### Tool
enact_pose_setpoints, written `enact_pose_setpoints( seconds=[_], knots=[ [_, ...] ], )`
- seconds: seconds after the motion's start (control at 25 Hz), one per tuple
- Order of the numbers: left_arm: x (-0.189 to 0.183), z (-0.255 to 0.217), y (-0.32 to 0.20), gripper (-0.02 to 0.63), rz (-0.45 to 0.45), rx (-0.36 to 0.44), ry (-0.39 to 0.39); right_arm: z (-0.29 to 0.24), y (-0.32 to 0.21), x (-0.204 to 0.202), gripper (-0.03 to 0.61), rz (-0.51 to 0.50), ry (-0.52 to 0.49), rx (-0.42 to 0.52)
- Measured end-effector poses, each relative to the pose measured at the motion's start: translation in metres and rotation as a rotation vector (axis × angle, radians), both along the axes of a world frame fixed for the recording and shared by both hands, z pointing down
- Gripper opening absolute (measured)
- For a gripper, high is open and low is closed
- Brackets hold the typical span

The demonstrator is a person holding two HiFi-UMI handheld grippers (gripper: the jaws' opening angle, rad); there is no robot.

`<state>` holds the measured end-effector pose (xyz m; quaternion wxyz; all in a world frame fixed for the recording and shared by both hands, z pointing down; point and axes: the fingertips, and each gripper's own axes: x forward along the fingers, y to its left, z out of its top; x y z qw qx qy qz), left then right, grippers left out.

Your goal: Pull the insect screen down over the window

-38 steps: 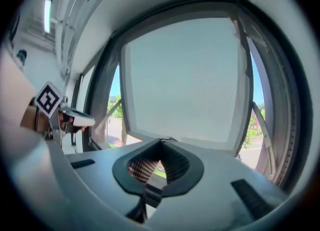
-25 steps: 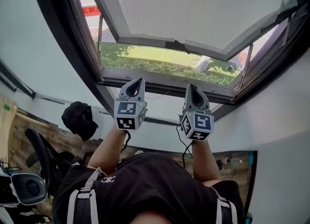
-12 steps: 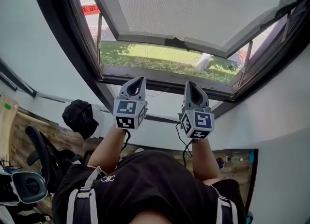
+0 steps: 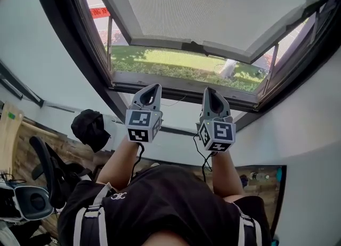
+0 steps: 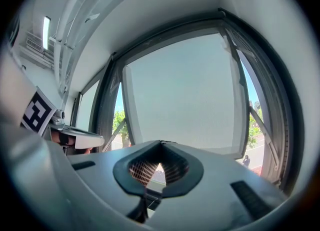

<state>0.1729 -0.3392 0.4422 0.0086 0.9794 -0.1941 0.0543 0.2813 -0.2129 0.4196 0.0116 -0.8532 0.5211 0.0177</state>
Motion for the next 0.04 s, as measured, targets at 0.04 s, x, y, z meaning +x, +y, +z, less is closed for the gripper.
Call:
enact_pose_setpoints(
  seconds=[0.04],
  knots=[
    [0.0015, 0.0002, 0.0014, 0.009, -0.002, 0.001, -0.002, 0.0003, 0.0010, 0.0016, 0.003, -0.003, -0.001, 0.000]
  ],
)
